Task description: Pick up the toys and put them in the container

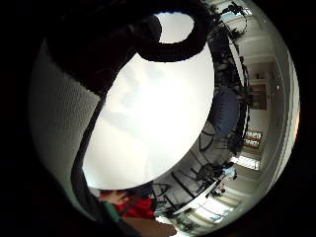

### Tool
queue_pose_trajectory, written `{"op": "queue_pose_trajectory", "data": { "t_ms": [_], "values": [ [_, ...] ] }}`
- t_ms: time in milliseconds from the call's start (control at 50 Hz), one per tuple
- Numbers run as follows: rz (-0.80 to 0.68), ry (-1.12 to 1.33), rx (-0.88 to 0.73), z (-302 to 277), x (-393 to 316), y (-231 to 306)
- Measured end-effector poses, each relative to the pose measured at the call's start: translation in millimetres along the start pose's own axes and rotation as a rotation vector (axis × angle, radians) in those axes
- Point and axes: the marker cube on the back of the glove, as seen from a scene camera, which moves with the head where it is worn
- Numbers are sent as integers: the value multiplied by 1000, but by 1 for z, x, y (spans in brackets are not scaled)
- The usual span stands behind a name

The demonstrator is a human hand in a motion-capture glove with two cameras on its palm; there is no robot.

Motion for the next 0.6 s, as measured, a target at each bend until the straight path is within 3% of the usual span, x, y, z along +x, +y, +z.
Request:
{"op": "queue_pose_trajectory", "data": {
  "t_ms": [600],
  "values": [
    [21,23,-3,0,13,3]
  ]
}}
